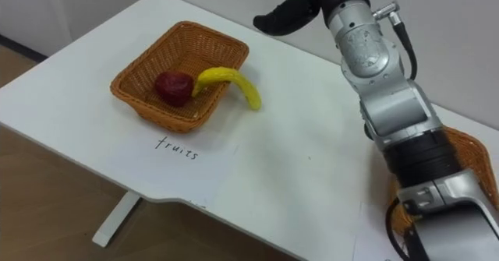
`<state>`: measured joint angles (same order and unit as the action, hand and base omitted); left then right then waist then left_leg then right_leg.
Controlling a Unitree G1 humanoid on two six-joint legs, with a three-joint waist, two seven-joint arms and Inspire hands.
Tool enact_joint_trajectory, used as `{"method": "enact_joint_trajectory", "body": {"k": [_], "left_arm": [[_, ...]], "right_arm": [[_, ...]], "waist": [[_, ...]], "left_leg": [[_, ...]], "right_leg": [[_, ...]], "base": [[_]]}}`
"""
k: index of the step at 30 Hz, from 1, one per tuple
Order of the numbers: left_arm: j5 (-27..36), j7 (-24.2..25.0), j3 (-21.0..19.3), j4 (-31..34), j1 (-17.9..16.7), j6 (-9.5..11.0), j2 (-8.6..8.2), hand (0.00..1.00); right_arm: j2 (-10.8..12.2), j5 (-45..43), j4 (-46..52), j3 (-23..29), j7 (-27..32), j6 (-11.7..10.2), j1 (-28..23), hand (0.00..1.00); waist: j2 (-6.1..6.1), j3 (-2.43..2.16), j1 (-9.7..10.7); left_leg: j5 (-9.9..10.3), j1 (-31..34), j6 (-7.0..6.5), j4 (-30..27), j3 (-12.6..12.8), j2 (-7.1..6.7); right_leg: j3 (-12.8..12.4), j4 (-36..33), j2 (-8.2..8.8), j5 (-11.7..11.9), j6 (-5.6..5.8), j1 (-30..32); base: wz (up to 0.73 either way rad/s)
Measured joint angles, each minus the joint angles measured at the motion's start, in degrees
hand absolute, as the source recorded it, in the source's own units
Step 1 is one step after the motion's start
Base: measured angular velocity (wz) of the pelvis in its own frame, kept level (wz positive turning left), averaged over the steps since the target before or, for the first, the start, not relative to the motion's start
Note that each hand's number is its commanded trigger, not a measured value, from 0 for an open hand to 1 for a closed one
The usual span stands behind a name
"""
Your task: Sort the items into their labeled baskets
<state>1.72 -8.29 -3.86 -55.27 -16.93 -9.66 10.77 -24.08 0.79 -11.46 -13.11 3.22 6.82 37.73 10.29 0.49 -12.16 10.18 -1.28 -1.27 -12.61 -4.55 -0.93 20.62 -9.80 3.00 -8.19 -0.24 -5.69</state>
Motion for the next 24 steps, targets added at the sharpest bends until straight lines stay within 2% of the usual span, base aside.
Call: {"method": "enact_joint_trajectory", "body": {"k": [3, 6, 10, 12, 16, 18, 19, 21, 22, 24], "left_arm": [[2.0, -0.1, -0.4, 0.1, 1.2, 0.3, -0.17, 0.00], [2.6, -1.3, -0.4, 0.1, 1.5, 0.5, -0.47, 0.00], [3.2, -1.5, -0.6, 0.1, 1.9, 2.4, -0.60, 0.00], [3.3, -1.3, -0.5, 0.1, 2.1, 2.7, -0.94, 0.00], [4.8, -1.1, -0.4, -0.7, 3.0, 3.9, -1.03, 0.00], [5.5, -1.0, -0.3, -1.5, 3.8, 4.4, -1.08, 0.00], [5.5, -0.8, -0.3, -1.5, 4.0, 4.9, -1.08, 0.00], [5.5, -0.7, -0.4, -1.4, 4.1, 5.4, -1.07, 0.00], [5.5, -0.7, -0.5, -1.4, 4.1, 5.5, -1.07, 0.00], [5.5, -0.4, -0.4, -1.4, 4.2, 6.1, -1.08, 0.00]], "right_arm": [[0.0, 0.3, 4.6, 2.5, 1.0, -0.2, -2.2, 0.00], [0.0, 0.0, 8.3, 4.3, 3.7, -1.0, -4.7, 0.00], [-0.6, 0.4, 11.4, 8.6, 5.6, -1.0, -7.3, 0.00], [-0.6, 1.0, 13.4, 10.9, 6.2, -1.0, -8.4, 0.00], [-0.7, 1.2, 17.4, 12.8, 8.1, -1.5, -9.9, 0.00], [-0.7, 1.1, 17.8, 13.6, 8.7, -2.1, -10.3, 0.00], [-0.7, 1.1, 19.0, 15.0, 9.0, -2.2, -11.6, 0.00], [-0.7, 1.5, 21.1, 16.9, 9.4, -2.7, -14.0, 0.00], [-0.7, 2.1, 21.4, 18.2, 9.7, -3.6, -15.4, 0.00], [-0.8, 2.2, 21.4, 20.1, 10.2, -3.8, -16.7, 0.00]], "waist": [[-0.32, -0.02, 1.3], [-0.94, -0.37, 2.3], [-1.61, -0.63, 4.4], [-2.15, -0.46, 4.9], [-2.72, -0.35, 8.0], [-2.98, -0.37, 9.2], [-2.79, -0.67, 9.9], [-2.85, -0.70, 10.4], [-2.85, -0.70, 10.7], [-2.91, -0.66, 11.4]], "left_leg": [[0.1, -0.2, -0.03, 0.0, 0.8, 0.21], [0.1, -0.3, -0.09, 0.3, 1.4, 0.24], [0.0, -0.6, -0.20, 0.8, 2.4, 0.28], [0.0, -1.2, -0.25, 1.3, 3.0, 0.36], [0.0, -2.0, -0.26, 1.9, 4.6, 0.62], [0.0, -2.4, -0.26, 2.1, 5.3, 0.71], [0.1, -2.3, -0.28, 2.3, 5.8, 0.83], [0.1, -2.4, -0.29, 2.4, 6.3, 0.94], [0.2, -2.7, -0.33, 2.4, 7.0, 1.11], [0.2, -3.0, -0.35, 2.5, 7.8, 1.19]], "right_leg": [[-0.3, 0.0, -0.07, 0.0, 0.00, 0.1], [-1.3, -0.1, -0.06, 0.0, 0.00, 0.4], [-2.2, -0.4, 0.02, 0.0, 0.00, 0.9], [-3.2, -0.7, -0.05, 0.0, 0.00, 1.0], [-3.9, -1.0, -0.09, 0.0, 0.00, 1.2], [-4.7, -1.0, -0.16, 0.0, 0.00, 1.2], [-4.9, -1.1, -0.17, 0.0, 0.00, 1.6], [-5.5, -1.3, -0.27, 0.0, 0.00, 1.8], [-6.3, -1.3, -0.36, 0.0, -0.01, 1.9], [-6.7, -1.3, -0.53, 0.1, -0.03, 1.9]], "base": [[-0.06], [-0.17], [-0.11], [-0.24], [-0.19], [-0.16], [-0.15], [-0.16], [-0.21], [-0.19]]}}
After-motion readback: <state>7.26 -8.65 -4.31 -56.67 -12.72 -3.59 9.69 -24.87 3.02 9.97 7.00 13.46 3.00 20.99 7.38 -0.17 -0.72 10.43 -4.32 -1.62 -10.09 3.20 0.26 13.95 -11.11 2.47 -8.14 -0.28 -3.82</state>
